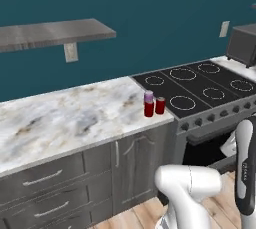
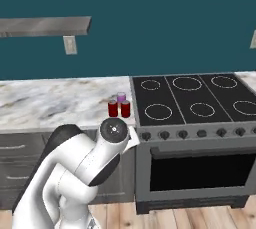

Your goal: Four empty soda cans are scattered around the kitchen. Gather all the cans and cluster them next to the stove for recycling.

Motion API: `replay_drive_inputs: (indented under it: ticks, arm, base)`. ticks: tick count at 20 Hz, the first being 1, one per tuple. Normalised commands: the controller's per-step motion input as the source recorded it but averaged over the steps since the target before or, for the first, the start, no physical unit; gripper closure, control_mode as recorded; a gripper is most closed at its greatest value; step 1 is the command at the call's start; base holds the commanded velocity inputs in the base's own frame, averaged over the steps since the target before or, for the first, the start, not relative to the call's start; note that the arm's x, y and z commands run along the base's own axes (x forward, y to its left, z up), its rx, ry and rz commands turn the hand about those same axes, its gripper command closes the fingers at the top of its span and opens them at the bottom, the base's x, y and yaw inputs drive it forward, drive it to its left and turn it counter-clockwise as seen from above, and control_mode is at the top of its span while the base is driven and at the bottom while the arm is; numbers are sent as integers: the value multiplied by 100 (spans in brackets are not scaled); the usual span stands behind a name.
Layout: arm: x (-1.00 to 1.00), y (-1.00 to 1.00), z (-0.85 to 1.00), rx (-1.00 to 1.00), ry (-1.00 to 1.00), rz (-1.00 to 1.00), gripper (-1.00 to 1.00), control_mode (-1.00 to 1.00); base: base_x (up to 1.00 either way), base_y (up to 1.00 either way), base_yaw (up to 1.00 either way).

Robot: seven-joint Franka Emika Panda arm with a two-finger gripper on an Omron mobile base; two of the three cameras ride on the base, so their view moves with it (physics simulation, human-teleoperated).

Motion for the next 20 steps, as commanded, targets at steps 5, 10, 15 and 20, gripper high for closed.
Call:
replay_drive_inputs:
  ticks: [5,10,15,20]
  arm:
    - [0,0,0,0,0,0,-100,100]
    - [0,0,0,0,0,0,-100,100]
    - [0,0,0,0,0,0,-100,100]
    - [0,0,0,0,0,0,-100,100]
  base:
    - [-15,-1,50]
    - [-8,0,50]
    - [-10,0,50]
    - [-19,2,48]
